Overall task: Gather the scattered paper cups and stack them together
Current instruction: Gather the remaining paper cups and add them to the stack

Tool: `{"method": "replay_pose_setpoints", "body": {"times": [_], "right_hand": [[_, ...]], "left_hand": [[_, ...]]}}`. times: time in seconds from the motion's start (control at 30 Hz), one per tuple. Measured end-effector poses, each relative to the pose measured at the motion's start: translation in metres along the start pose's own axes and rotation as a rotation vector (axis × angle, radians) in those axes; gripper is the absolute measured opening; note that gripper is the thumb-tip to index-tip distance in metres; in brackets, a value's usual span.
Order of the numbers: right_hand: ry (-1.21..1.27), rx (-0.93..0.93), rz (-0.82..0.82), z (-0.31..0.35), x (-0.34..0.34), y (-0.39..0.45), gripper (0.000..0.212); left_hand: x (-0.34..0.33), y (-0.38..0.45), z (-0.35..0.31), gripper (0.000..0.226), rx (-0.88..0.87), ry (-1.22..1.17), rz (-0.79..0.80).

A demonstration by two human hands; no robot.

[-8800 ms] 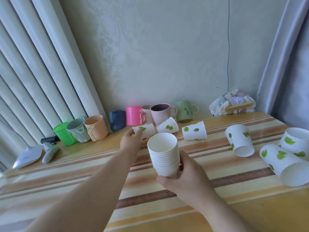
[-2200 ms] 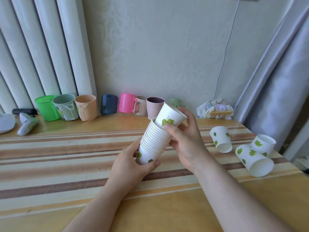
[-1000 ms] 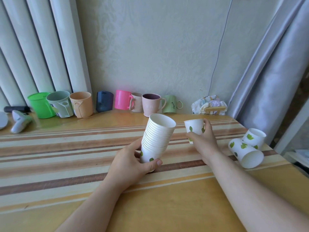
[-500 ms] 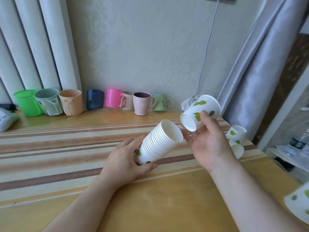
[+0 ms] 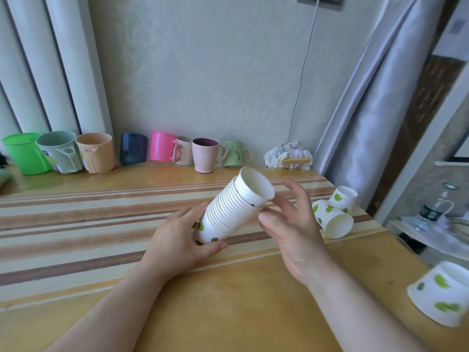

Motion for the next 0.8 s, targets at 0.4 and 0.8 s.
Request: {"method": "replay_pose_setpoints", "body": {"times": [0.4,0.8], "right_hand": [[-0.926,-0.127,-0.731,-0.014,0.136,0.013,0.085],[-0.829,0.009,-0.493,-0.004,0.102,-0.001,0.068]], "left_hand": [[-0.002,0.000,0.001,0.088,0.002,-0.032,0.013],[-0.001,0.000,0.002,0.089,0.014,-0.082,0.023]]}}
Point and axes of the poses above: each hand's wrist, its own y-axis towards the middle knuckle, its own x-axis out of the back of the hand, z = x × y, the point moved 4 cm from there along y, towards the middle knuckle, and after that the axes turned 1 degree about x, right-handed, at the moved point
